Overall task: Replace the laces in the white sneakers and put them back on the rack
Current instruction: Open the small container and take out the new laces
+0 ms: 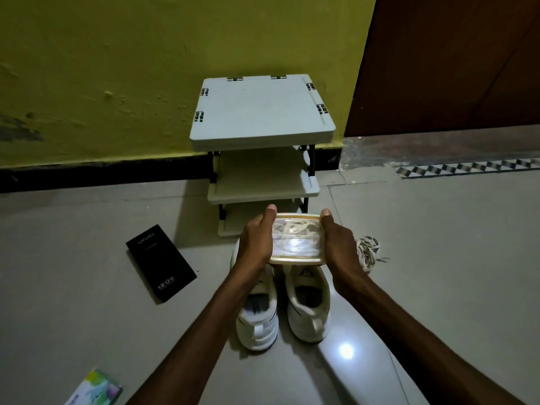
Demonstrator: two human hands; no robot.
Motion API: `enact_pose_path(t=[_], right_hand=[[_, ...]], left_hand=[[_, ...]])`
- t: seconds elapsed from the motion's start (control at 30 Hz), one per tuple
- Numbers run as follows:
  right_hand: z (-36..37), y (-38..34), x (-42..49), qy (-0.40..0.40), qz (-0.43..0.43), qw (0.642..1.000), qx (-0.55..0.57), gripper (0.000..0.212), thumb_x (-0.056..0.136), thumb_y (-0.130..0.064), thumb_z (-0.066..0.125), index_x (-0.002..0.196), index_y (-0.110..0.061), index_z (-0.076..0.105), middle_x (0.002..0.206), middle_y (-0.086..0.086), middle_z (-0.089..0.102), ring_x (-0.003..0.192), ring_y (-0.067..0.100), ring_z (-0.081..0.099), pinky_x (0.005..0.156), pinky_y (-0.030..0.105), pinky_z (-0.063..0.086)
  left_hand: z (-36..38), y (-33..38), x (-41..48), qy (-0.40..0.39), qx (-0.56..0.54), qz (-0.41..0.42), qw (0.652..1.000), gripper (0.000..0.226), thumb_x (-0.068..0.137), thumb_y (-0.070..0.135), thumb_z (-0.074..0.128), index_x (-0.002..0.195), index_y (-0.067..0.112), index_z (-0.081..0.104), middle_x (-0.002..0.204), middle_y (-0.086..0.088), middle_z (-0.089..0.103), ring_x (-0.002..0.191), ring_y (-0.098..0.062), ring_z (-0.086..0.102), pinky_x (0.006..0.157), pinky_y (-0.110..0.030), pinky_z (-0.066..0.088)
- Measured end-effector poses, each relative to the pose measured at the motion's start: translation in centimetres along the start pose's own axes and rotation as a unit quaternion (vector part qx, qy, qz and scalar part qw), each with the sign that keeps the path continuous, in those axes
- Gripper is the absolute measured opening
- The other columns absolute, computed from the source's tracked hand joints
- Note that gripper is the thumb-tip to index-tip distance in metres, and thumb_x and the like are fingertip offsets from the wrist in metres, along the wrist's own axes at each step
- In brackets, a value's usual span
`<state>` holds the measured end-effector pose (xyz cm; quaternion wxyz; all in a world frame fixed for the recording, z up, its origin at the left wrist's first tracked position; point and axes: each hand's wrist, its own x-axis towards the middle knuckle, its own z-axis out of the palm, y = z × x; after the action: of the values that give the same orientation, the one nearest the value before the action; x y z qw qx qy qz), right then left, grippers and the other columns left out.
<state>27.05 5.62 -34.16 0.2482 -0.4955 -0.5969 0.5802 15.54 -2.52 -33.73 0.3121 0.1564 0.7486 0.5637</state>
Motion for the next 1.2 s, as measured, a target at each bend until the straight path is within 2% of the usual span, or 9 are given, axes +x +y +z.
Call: enact_pose_path(t=[0.1,0.17,0.3,0.47,0.57,0.77,0.9,1.07,1.2], right_hand=[[-0.5,-0.6,1.0,0.004,-0.05,0.998,-0.046,0.042,0.1,-0.05,0.04,0.084,-0.021,0.066,0.087,0.003,0.071,0.078,0.02,0.068,0.073,0.036,0.056],[-1.3,-1.6,2.0,0.02,-0.069,0.996,-0.054,0.029,0.098,-0.037,0.051,0.087,-0.015,0.066,0.084,0.01,0.068,0.068,0.02,0.062,0.058,0.033,0.05],[-2.2,-3.7,4.0,-0.024,-0.011,0.998,0.049,0.016,0.093,-0.015,0.062,0.091,0.0,0.068,0.067,0.016,0.065,0.054,0.023,0.062,0.058,0.031,0.054],[-0.2,-5.5,6.7,-0.02,0.058,0.99,0.128,0.009,0.088,0.001,0.059,0.093,0.007,0.064,0.08,0.024,0.07,0.07,0.031,0.072,0.076,0.039,0.061],[1.4,-6.4,8.1,-0.035,0.077,0.986,0.143,0.011,0.089,0.004,0.057,0.095,0.011,0.062,0.085,0.025,0.07,0.072,0.03,0.073,0.073,0.034,0.061],[3.9,-6.8,11.1,-0.013,0.079,0.987,0.137,0.014,0.083,-0.003,0.072,0.095,0.003,0.068,0.088,0.017,0.072,0.071,0.021,0.072,0.059,0.025,0.058],[4.1,-6.0,12.1,0.022,0.077,0.989,0.121,0.015,0.077,-0.007,0.078,0.089,-0.001,0.07,0.082,0.011,0.074,0.073,0.02,0.073,0.064,0.029,0.06],[3.4,-3.2,7.0,0.044,0.008,0.997,0.064,0.014,0.082,-0.003,0.068,0.094,-0.011,0.069,0.081,0.004,0.073,0.071,0.011,0.071,0.06,0.02,0.055],[3.9,0.7,1.8,-0.124,-0.114,0.972,-0.162,0.01,0.09,-0.014,0.063,0.097,-0.013,0.069,0.084,0.003,0.073,0.065,0.01,0.07,0.061,0.017,0.054]], left_hand=[[-0.3,0.9,1.4,0.02,-0.044,-0.025,0.999,0.057,0.082,0.067,0.058,0.097,0.014,0.066,0.09,-0.009,0.075,0.082,-0.029,0.073,0.079,-0.053,0.059],[-0.5,1.8,2.3,0.028,-0.116,-0.027,0.993,0.043,0.088,0.05,0.065,0.103,0.01,0.058,0.099,-0.015,0.071,0.084,-0.031,0.072,0.075,-0.054,0.059],[-0.5,3.4,3.8,0.028,-0.188,0.021,0.982,0.016,0.095,0.014,0.06,0.108,0.012,0.052,0.111,-0.014,0.064,0.084,-0.016,0.064,0.061,-0.024,0.054],[-0.3,3.7,4.6,0.007,-0.188,0.037,0.982,0.029,0.095,0.008,0.058,0.123,0.014,0.053,0.123,-0.008,0.058,0.113,-0.019,0.058,0.091,-0.026,0.049],[-0.8,3.4,4.6,-0.005,-0.188,0.032,0.982,0.02,0.096,0.007,0.055,0.115,0.011,0.061,0.117,-0.012,0.063,0.111,-0.021,0.062,0.093,-0.029,0.051],[-1.8,2.0,5.8,0.011,-0.174,0.035,0.984,0.018,0.098,0.005,0.051,0.1,0.013,0.067,0.108,-0.016,0.069,0.093,-0.019,0.067,0.078,-0.025,0.054],[-2.3,1.6,6.2,0.013,-0.172,0.029,0.985,0.018,0.098,0.005,0.05,0.099,0.013,0.066,0.104,-0.014,0.069,0.091,-0.02,0.066,0.08,-0.026,0.055],[-3.1,0.0,5.8,0.016,-0.086,0.053,0.995,0.017,0.098,0.006,0.051,0.099,0.013,0.067,0.1,-0.012,0.069,0.087,-0.016,0.064,0.077,-0.026,0.052],[-4.6,-3.3,4.6,0.019,0.156,0.087,0.984,0.018,0.091,0.008,0.059,0.096,0.023,0.066,0.105,0.001,0.067,0.096,-0.014,0.061,0.084,-0.029,0.049]])
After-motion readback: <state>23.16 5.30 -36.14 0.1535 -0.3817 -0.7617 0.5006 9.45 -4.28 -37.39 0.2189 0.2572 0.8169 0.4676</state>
